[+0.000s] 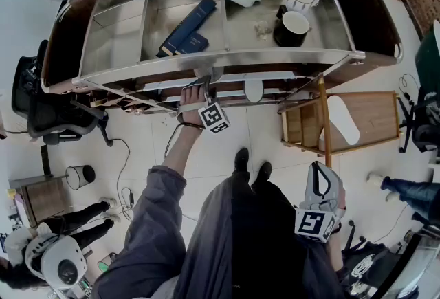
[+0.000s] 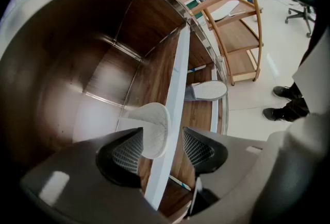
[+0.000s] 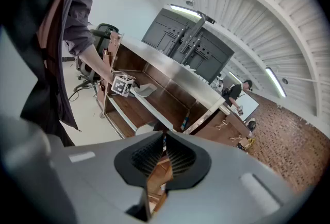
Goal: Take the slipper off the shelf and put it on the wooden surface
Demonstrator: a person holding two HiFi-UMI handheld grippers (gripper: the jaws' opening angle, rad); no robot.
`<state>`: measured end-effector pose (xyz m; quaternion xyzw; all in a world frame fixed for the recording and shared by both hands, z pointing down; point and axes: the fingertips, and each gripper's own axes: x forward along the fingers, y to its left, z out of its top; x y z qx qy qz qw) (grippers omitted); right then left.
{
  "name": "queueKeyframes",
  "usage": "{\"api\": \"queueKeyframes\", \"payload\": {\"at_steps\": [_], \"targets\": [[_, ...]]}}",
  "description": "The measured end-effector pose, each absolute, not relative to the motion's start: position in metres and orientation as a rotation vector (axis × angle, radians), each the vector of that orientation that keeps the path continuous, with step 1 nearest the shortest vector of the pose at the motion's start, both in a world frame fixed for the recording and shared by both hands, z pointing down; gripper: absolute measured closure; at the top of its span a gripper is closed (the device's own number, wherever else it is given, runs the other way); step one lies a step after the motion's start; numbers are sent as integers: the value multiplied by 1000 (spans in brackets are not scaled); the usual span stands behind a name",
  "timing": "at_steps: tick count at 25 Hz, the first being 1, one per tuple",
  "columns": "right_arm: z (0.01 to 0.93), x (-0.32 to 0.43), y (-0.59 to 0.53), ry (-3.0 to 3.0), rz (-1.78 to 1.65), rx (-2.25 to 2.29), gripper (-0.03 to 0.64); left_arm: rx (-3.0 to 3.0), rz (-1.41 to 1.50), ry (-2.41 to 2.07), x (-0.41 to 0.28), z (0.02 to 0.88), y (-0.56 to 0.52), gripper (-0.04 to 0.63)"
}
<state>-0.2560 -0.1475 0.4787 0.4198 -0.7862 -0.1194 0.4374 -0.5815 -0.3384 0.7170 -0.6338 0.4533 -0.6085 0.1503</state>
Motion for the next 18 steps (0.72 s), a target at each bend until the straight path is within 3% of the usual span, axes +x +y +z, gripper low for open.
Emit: {"api": "queueKeyframes", "payload": {"at_steps": [3,4,7,18], "targets": [[480,-257,-161,-1948,-287,1057,601,-1796,-1790,1281,-591,727,-350,370],[480,-258,-164,-1946,-280,1066,601,-1792,-1793,1272,-593,729,-352,418],[483,-259,-169,-1942,-251,1088,601,-1791,-1765,1253,-592,730,-350,480],[485,-246,-149,-1940,-249,1063,602,-1791,-1515,1354,-569,663,-303,542]]}}
